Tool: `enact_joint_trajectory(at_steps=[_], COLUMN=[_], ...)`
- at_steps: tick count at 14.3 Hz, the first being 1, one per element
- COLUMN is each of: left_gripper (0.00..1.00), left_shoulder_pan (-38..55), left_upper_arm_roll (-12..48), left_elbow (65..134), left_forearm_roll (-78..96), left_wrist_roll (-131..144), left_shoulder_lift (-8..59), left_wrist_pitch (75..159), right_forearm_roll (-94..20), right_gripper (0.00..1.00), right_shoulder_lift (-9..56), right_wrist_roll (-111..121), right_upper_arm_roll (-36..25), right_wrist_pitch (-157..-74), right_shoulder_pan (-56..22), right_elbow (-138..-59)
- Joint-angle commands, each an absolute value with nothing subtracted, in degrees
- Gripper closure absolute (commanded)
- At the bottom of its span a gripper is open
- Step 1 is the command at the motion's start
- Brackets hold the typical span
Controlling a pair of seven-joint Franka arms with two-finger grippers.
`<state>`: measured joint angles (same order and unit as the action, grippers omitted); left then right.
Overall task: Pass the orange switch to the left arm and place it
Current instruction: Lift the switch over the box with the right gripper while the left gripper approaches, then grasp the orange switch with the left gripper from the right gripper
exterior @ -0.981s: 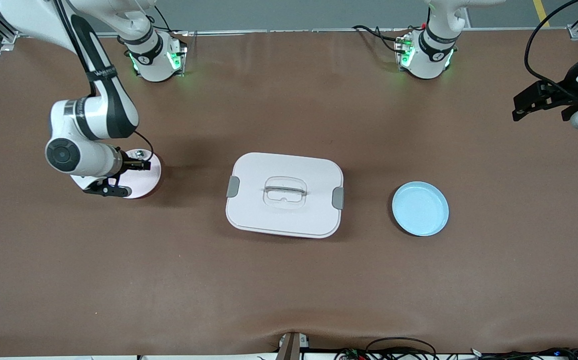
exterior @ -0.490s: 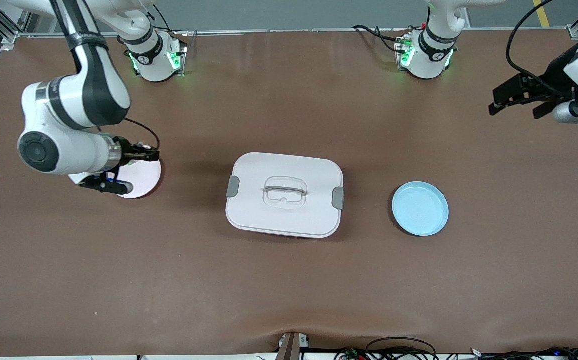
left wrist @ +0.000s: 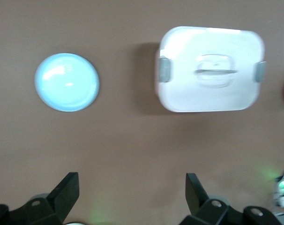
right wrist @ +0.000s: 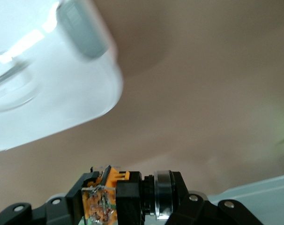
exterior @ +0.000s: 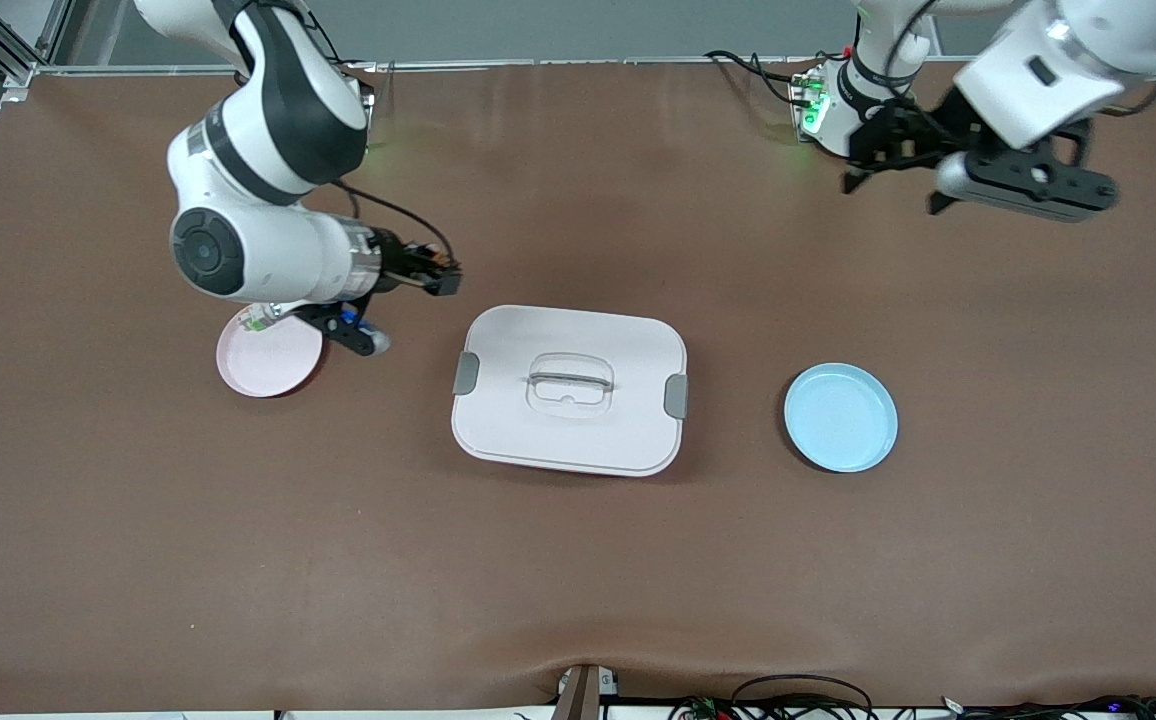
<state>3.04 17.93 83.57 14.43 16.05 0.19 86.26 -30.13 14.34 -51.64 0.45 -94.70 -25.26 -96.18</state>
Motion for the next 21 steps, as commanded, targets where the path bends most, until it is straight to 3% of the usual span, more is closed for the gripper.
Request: enact_joint_trajectory(at_steps=[1,4,9,14,18,21], left_gripper=[0.0,0.0,0.0,0.0,0.0,0.1], left_shoulder_pan=[2.5,2.3,2.5,2.5,2.5,2.5], left_upper_arm_roll=[23.2,27.0,29.7,33.8,35.0,35.1], left_elbow=[86.6,91.6,111.2,115.6,117.6,118.0], left_forearm_roll=[16.3,17.7,28.8,30.4,34.1,34.1], left_wrist_roll=[22.0,23.6,23.5,23.5,23.5,23.5], left_shoulder_lift=[-0.4,-1.2,-9.9,-8.2,-7.7,-5.0], left_wrist_pitch=[92.1,99.0,121.0,130.1,134.8,138.7], right_forearm_roll=[-37.9,-44.9,-53.3,-58.0,-58.0,-58.0], right_gripper=[0.79,0.79,0.78,0.78,0.78,0.78], right_shoulder_lift=[17.5,18.4,22.0,22.8,23.6,23.6], right_wrist_roll=[-58.2,-63.8,-70.0,-73.2,-73.5,-73.4], right_upper_arm_roll=[-0.2,-0.2,-0.2,-0.2,-0.2,-0.2], right_wrist_pitch=[-97.7,-105.2,-112.0,-122.0,-123.0,-123.0], right_shoulder_pan=[-26.9,-29.8,-32.4,-36.3,-37.0,-37.1], right_elbow=[-92.0,-91.4,-87.2,-87.2,-87.1,-87.1])
